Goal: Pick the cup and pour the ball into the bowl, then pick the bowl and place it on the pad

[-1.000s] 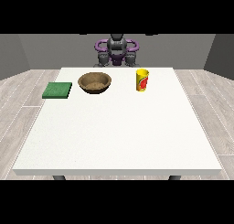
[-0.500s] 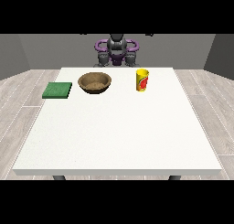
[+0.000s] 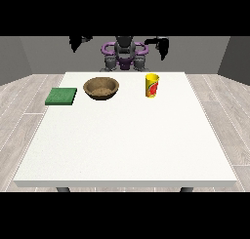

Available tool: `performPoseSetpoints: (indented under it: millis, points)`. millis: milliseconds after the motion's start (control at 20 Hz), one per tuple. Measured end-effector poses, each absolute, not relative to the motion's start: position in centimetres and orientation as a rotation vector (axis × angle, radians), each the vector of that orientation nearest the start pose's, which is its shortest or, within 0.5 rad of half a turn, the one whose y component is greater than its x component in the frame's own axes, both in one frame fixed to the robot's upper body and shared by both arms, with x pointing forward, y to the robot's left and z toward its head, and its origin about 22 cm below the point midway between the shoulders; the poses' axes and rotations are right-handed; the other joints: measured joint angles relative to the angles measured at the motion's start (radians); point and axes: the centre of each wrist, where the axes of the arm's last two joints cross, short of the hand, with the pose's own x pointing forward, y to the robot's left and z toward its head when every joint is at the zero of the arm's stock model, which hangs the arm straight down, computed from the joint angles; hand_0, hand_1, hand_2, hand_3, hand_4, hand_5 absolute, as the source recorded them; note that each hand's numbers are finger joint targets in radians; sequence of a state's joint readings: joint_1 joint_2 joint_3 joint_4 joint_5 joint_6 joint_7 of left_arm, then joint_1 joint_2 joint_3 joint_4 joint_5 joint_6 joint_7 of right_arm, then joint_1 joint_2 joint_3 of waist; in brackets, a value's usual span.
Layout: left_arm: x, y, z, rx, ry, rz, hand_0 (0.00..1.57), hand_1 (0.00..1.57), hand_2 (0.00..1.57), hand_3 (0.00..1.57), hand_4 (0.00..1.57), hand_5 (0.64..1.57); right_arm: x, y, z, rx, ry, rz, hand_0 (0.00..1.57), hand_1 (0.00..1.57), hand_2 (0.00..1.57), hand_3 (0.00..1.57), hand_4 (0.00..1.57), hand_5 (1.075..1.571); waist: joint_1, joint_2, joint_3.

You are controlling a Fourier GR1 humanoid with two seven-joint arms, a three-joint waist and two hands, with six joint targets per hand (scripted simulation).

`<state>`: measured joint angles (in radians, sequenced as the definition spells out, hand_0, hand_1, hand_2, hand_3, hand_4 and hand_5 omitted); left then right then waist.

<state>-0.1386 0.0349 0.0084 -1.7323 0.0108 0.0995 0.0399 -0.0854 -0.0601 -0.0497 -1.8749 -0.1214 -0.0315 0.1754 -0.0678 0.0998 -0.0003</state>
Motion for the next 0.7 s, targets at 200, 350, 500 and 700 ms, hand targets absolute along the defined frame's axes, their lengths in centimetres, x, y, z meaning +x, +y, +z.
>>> performPoseSetpoints:
  millis: [200, 350, 500, 700]
  points:
    - [27.6, 23.6, 5.1, 0.070, -1.881, 0.027, 0.00, 0.00, 0.00, 0.00, 0.36, 1.483, 25.1, -25.9, 8.8, 0.052, -1.846, -0.054, 0.00, 0.00, 0.00, 0.00, 0.68, 1.551, -0.017, 0.085, 0.0002]
    - [28.0, 23.6, 2.7, 0.073, -1.872, 0.006, 0.00, 0.00, 0.00, 0.00, 0.19, 1.472, 25.6, -27.5, 8.6, 0.052, -1.861, -0.050, 0.00, 0.00, 0.00, 0.00, 0.68, 1.559, -0.024, 0.103, 0.0000]
    - [28.6, 24.3, 0.4, 0.074, -1.848, -0.009, 0.00, 0.00, 0.00, 0.00, 0.00, 1.442, 25.9, -28.4, 7.9, 0.050, -1.855, -0.055, 0.00, 0.00, 0.00, 0.00, 0.66, 1.558, -0.025, 0.101, 0.0001]
    - [29.4, 25.2, -2.1, 0.075, -1.803, -0.026, 0.00, 0.00, 0.00, 0.00, 0.14, 1.433, 26.0, -29.3, 6.8, 0.034, -1.825, -0.064, 0.00, 0.00, 0.00, 0.00, 0.67, 1.560, -0.021, 0.073, 0.0000]
